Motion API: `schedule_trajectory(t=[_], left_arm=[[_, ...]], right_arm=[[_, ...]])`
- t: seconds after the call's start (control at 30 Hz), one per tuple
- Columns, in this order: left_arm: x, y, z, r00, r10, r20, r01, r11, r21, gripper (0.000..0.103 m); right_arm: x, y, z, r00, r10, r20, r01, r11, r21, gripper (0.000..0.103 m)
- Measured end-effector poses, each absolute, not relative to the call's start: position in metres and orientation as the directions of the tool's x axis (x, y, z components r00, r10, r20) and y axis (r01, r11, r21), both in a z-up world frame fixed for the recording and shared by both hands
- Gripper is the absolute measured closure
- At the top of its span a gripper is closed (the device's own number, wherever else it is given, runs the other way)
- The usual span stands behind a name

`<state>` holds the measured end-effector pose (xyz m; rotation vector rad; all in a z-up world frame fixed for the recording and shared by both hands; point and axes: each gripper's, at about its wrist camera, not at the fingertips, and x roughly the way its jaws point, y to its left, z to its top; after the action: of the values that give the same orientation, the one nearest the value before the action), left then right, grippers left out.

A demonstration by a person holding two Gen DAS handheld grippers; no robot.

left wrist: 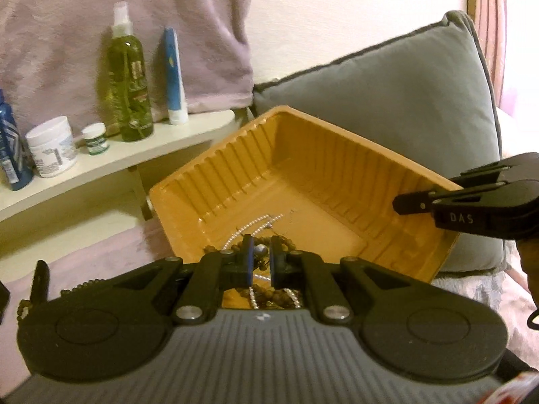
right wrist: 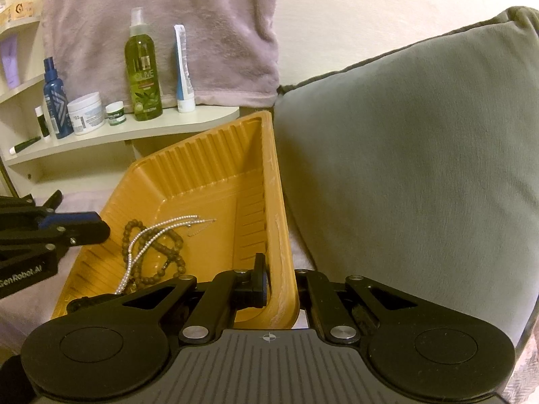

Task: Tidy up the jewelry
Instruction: 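Lower the gold earring into the orange tray and open the left gripper, then return the left gripper to the pile and grasp a dark beaded strand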

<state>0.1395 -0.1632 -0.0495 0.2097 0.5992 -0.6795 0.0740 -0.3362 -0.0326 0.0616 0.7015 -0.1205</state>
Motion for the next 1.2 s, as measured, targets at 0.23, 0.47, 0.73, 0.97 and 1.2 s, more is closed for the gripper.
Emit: schedule_trajectory(t=[0.23,0.47,0.73,0.97,1.2], left_arm=[[0.137,-0.144,-0.051,0.658,-0.495,-0.567,0.594,0.804,-0.012,0.077],[0.137,-0.093,-0.050,0.727,-0.386,-0.568,0.462,0.887,-0.011,0.077],[0.137,-0.034,-0.063,0.777,-0.233,-0.584,0.301,0.953,0.020,0.077],[0.148,-0.002,-0.075,0.794,-0.146,-0.591,0.212,0.976,0.043,0.077],[0.172,-0.001,-0.089,0.787,-0.135,-0.603,0.222,0.972,0.073,0.077]], right_arm=[[0.075,-0.336,-0.033,0.756,-0.088,-0.649,0.132,0.991,0.019,0.099],[0.076,-0.336,-0.033,0.756,-0.088,-0.648,0.132,0.991,0.018,0.099],[0.075,-0.336,-0.033,0.755,-0.088,-0.650,0.130,0.991,0.017,0.099],[0.078,-0.335,-0.034,0.749,-0.093,-0.656,0.127,0.992,0.004,0.099],[0.079,-0.336,-0.035,0.744,-0.097,-0.661,0.129,0.992,0.000,0.099]])
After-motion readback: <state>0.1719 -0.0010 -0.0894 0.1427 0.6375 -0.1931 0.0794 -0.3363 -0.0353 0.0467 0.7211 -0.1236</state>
